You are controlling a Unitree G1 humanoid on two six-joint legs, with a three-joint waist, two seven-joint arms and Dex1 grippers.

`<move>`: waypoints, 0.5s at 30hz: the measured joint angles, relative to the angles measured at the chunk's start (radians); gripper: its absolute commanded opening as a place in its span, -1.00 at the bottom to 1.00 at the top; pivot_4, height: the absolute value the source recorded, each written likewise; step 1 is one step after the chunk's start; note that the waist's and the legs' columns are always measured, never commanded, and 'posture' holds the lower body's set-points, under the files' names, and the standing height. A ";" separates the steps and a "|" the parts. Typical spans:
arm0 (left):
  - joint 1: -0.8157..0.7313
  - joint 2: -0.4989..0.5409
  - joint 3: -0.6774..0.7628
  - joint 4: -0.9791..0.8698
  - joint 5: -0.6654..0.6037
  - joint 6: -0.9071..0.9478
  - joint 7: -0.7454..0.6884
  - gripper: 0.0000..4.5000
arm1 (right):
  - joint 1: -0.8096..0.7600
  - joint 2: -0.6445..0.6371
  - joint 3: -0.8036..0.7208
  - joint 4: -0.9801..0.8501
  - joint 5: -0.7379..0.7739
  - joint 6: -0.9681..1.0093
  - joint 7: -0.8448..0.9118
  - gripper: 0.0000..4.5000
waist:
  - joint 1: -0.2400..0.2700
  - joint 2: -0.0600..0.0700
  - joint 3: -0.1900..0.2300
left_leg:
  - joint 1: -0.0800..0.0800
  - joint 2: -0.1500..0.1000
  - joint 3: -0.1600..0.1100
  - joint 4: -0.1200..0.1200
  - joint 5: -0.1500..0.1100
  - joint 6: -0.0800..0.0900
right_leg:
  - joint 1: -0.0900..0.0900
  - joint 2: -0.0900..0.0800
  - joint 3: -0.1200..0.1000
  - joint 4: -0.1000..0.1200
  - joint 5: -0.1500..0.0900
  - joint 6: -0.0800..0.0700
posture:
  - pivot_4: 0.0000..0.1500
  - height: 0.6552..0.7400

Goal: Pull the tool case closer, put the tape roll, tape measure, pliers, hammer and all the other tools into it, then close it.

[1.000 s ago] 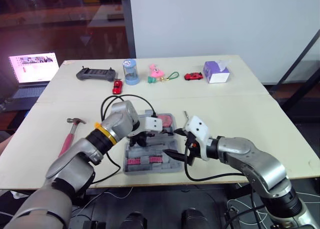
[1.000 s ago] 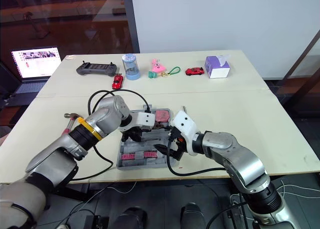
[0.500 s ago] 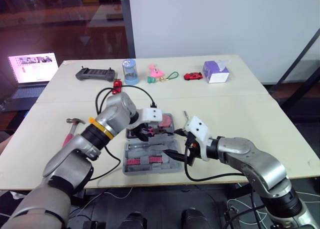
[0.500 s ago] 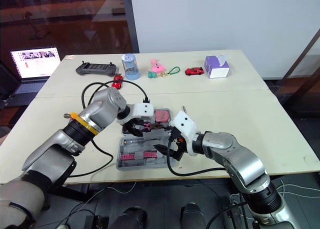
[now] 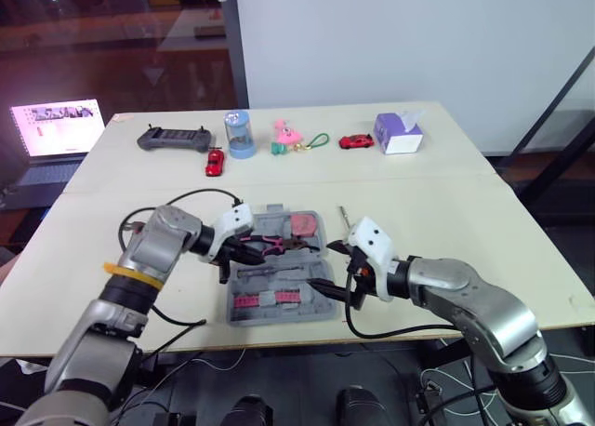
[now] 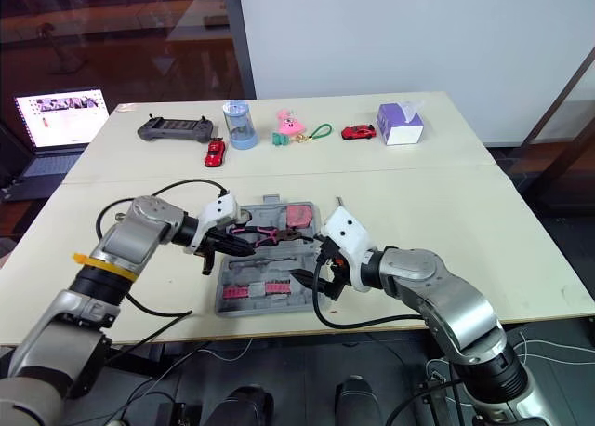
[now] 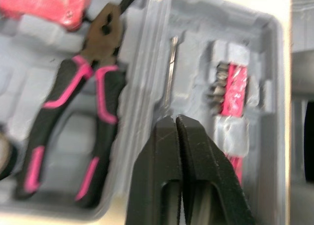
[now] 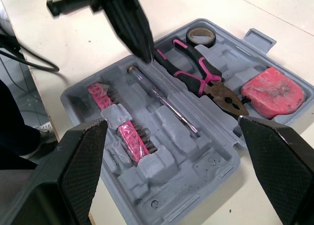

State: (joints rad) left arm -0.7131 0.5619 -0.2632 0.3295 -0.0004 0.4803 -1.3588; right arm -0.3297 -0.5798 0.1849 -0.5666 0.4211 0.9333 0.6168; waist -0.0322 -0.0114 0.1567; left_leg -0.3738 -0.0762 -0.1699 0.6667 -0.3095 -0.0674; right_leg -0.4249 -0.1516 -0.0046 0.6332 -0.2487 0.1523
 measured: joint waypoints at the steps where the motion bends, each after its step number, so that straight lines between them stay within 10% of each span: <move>1: 0.016 -0.010 0.005 0.001 -0.007 -0.025 0.018 -0.98 | 0.000 -0.002 -0.001 0.000 0.000 0.000 0.001 1.00 | 0.000 0.000 0.000 | 0.000 0.000 0.000 0.000 0.000 0.000 | 0.000 0.000 0.000 0.000 0.000 0.000 | 1.00 1.00; 15: 0.084 -0.058 -0.021 0.136 0.033 -0.247 0.175 -0.98 | -0.008 -0.036 -0.023 0.000 0.019 0.022 0.009 1.00 | -0.006 0.000 0.000 | 0.000 0.000 0.000 0.000 0.000 0.000 | 0.000 0.000 0.000 0.000 0.000 0.000 | 1.00 1.00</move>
State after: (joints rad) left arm -0.6293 0.5042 -0.2840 0.4659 0.0326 0.2333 -1.1838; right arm -0.3373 -0.6156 0.1621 -0.5664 0.4402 0.9555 0.6261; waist -0.0383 -0.0113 0.1567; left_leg -0.3733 -0.0761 -0.1695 0.6664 -0.3095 -0.0674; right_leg -0.4249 -0.1514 -0.0045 0.6333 -0.2486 0.1522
